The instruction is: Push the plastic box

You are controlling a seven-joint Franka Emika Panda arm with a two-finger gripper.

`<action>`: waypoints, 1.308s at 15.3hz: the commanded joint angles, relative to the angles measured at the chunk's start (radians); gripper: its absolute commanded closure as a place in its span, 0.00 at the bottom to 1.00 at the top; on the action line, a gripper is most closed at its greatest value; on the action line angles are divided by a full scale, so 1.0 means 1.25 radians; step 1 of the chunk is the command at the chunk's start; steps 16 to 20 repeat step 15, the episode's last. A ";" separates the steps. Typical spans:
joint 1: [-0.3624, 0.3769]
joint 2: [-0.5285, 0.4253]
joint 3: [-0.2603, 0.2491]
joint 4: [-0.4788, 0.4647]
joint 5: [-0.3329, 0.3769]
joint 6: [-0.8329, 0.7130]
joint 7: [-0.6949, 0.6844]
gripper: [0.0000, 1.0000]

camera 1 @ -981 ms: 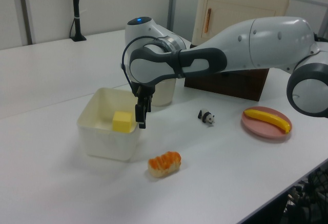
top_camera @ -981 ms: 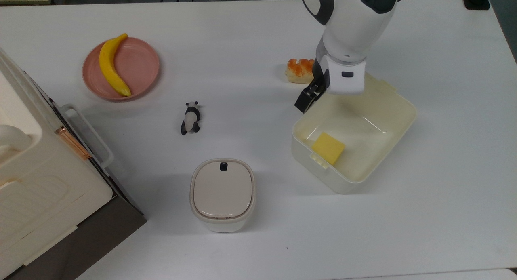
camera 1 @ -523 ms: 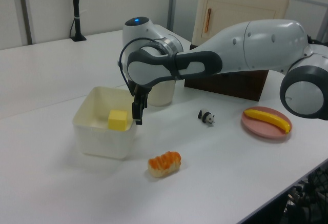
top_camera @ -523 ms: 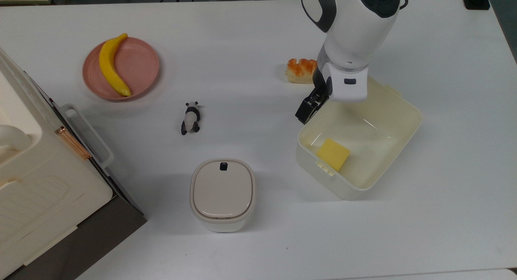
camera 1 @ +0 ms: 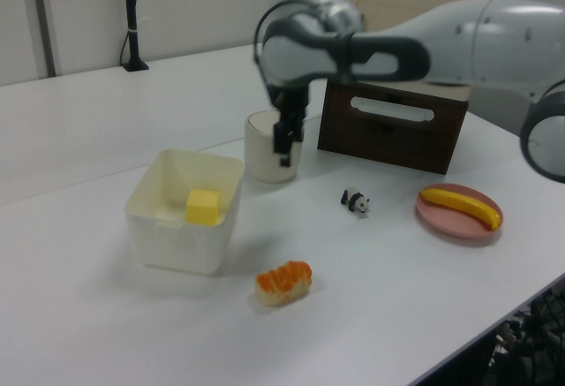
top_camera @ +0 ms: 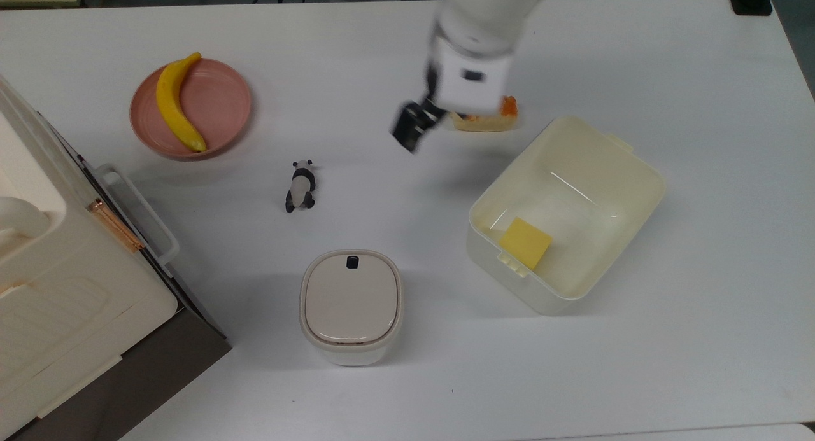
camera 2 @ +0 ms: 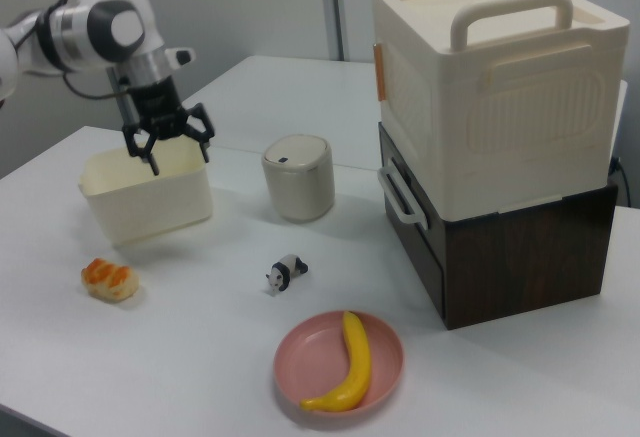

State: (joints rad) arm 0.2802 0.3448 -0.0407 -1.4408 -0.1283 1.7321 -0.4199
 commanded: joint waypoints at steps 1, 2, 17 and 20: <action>-0.083 -0.112 -0.001 -0.027 0.023 -0.070 0.107 0.00; -0.104 -0.133 -0.001 -0.028 0.037 -0.079 0.150 0.00; -0.165 -0.147 -0.008 -0.025 0.054 -0.064 0.273 0.00; -0.165 -0.147 -0.008 -0.025 0.054 -0.064 0.273 0.00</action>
